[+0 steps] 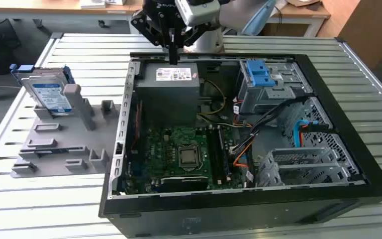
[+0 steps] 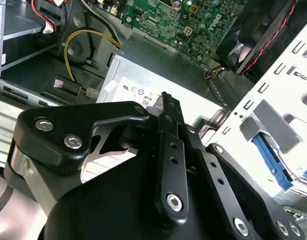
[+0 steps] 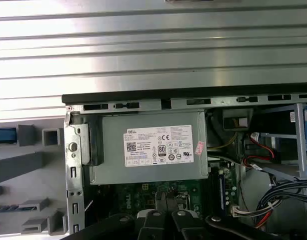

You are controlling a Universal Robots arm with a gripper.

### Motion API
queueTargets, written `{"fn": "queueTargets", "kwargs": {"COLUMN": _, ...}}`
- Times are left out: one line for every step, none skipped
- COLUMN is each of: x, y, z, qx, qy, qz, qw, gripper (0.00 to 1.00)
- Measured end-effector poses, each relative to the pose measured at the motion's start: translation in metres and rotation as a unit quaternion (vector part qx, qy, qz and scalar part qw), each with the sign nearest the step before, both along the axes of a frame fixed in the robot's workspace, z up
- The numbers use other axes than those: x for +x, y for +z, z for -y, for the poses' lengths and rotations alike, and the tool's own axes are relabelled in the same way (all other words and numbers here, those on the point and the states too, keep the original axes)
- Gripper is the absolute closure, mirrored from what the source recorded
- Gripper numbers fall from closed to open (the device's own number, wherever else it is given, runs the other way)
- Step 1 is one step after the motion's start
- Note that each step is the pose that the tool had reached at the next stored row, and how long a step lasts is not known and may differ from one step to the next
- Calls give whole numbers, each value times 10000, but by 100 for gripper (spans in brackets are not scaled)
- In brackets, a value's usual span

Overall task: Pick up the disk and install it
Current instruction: 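Reach for the disk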

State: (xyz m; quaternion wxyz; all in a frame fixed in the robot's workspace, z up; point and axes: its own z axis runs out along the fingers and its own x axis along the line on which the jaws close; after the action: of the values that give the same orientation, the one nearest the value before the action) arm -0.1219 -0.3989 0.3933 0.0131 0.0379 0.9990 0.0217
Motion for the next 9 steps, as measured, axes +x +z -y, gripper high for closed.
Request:
{"fn": "queueTargets", "kwargs": {"x": 0, "y": 0, "z": 0, "qx": 0, "qy": 0, "qz": 0, "qw": 10000, "gripper": 89}}
{"fn": "queueTargets", "kwargs": {"x": 0, "y": 0, "z": 0, "qx": 0, "qy": 0, "qz": 0, "qw": 10000, "gripper": 89}}
{"fn": "queueTargets", "kwargs": {"x": -1, "y": 0, "z": 0, "qx": 0, "qy": 0, "qz": 0, "qw": 10000, "gripper": 89}}
{"fn": "queueTargets", "kwargs": {"x": -1, "y": 0, "z": 0, "qx": 0, "qy": 0, "qz": 0, "qw": 10000, "gripper": 89}}
{"fn": "queueTargets", "kwargs": {"x": -3, "y": 0, "z": 0, "qx": 0, "qy": -1, "qz": 0, "qw": 10000, "gripper": 89}}
{"fn": "queueTargets", "kwargs": {"x": -5, "y": 0, "z": 0, "qx": 0, "qy": -1, "qz": 0, "qw": 10000, "gripper": 89}}
{"fn": "queueTargets", "kwargs": {"x": -7, "y": 0, "z": 0, "qx": 0, "qy": -1, "qz": 0, "qw": 10000, "gripper": 89}}
{"fn": "queueTargets", "kwargs": {"x": -10, "y": 0, "z": 0, "qx": 0, "qy": 0, "qz": 0, "qw": 10000, "gripper": 89}}
{"fn": "queueTargets", "kwargs": {"x": -13, "y": 0, "z": 0, "qx": 0, "qy": 0, "qz": 0, "qw": 10000, "gripper": 89}}
